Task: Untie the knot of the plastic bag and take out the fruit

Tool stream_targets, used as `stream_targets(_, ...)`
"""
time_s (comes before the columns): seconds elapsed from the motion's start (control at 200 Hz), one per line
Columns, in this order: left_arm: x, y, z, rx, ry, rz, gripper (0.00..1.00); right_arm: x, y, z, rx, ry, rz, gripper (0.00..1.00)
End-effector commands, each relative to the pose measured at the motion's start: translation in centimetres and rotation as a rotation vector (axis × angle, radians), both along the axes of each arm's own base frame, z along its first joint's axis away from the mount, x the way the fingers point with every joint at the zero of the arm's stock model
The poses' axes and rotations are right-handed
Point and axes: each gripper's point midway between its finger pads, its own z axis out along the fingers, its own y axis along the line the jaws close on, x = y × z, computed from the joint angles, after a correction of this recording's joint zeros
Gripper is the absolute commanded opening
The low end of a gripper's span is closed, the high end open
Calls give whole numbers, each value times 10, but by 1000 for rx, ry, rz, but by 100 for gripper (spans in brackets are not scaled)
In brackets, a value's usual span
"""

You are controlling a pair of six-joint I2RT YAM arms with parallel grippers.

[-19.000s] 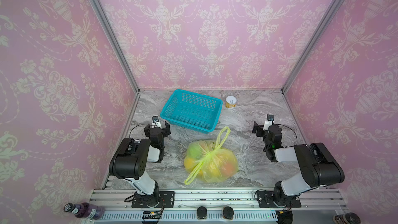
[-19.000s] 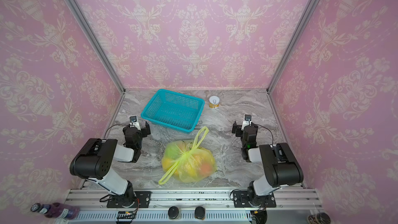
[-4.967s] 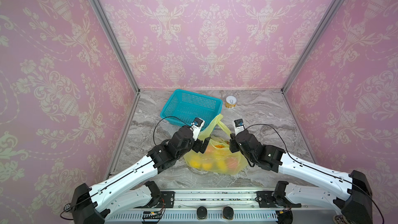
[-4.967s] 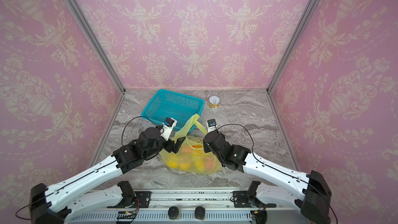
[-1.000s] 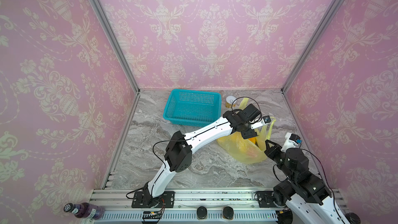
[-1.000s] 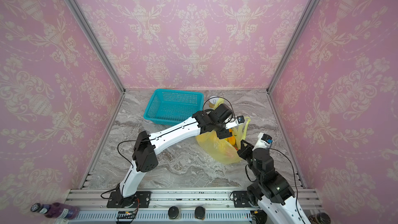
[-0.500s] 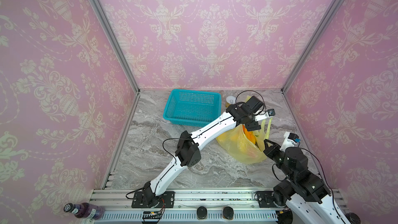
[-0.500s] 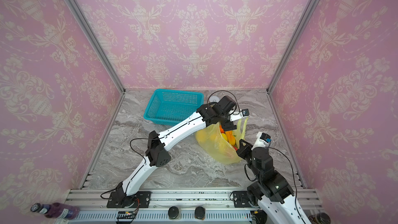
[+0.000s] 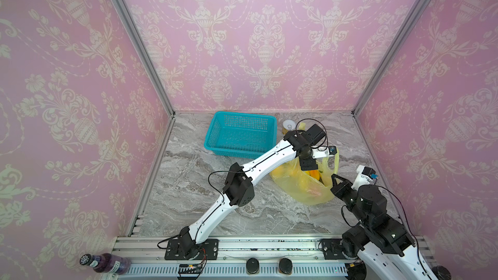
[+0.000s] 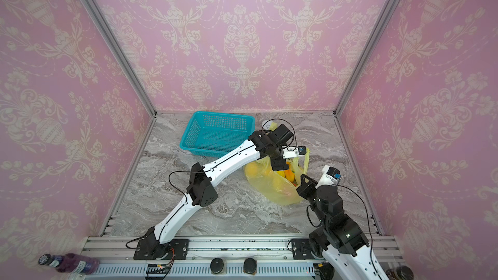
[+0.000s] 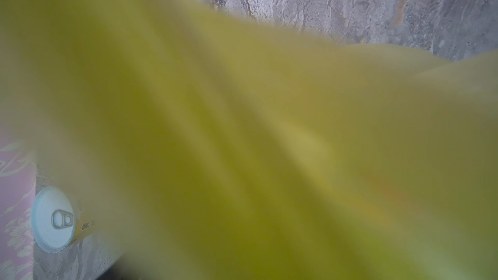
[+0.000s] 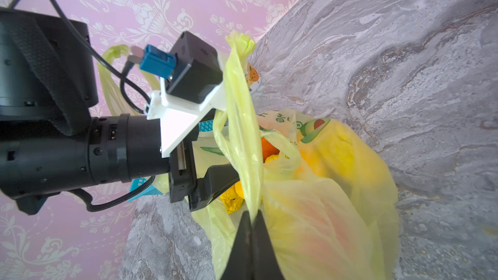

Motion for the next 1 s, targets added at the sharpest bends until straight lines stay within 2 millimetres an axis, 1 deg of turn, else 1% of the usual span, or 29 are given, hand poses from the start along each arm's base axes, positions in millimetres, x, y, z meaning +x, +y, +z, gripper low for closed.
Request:
stream_targets(0.0,7,10,7,27,-37,-7,85,-4,-1,6,14,-11,-3,0)
stream_targets(0.07,12,7,3,30,-50,-1,83,-4,0,9,18,-14,5,0)
stream_targets(0.09,13,6,2,30,-52,1,80,-4,0,9,16,-14,6,0)
stream_targets(0.115,14,5,3,26,-57,5,73,-4,1,9,22,-15,8,0)
stream_targets(0.16,19,2,7,11,-75,21,51,-4,1,9,20,-14,9,0)
stream_targets(0.2,28,0,15,-8,-110,52,25,-3,2,7,21,-11,9,0)
stream_targets(0.225,33,-2,21,-26,-134,75,12,-3,2,6,21,-9,11,0)
stream_targets(0.245,38,-2,28,-41,-157,95,4,-2,3,6,23,-9,13,0)
stream_targets(0.265,42,-3,36,-58,-178,117,0,-2,3,6,24,-8,16,0)
stream_targets(0.315,49,-4,59,-108,-218,159,0,-2,5,6,24,-5,23,0)
stream_targets(0.38,53,-2,88,-170,-251,205,0,-1,6,4,19,0,27,0)
stream_targets(0.445,66,6,119,-218,-328,292,0,-1,5,3,13,4,25,0)
stream_targets(0.49,80,16,140,-245,-409,393,0,-1,5,2,11,6,23,0)
stream_targets(0.54,94,34,167,-275,-497,510,0,0,7,1,9,8,30,0)
stream_targets(0.59,100,50,189,-299,-549,597,0,2,9,-1,7,13,40,0)
stream_targets(0.655,101,70,212,-311,-595,682,0,4,12,-3,2,21,53,0)
stream_targets(0.746,96,97,236,-317,-631,786,0,5,14,-6,-11,37,63,0)
stream_targets(0.856,85,129,254,-314,-636,896,0,5,11,-9,-34,43,51,0)
stream_targets(0.936,78,144,257,-323,-618,962,0,6,6,-12,-59,52,28,0)
stream_targets(0.991,73,147,252,-335,-574,980,0,6,-1,-16,-87,66,-2,0)
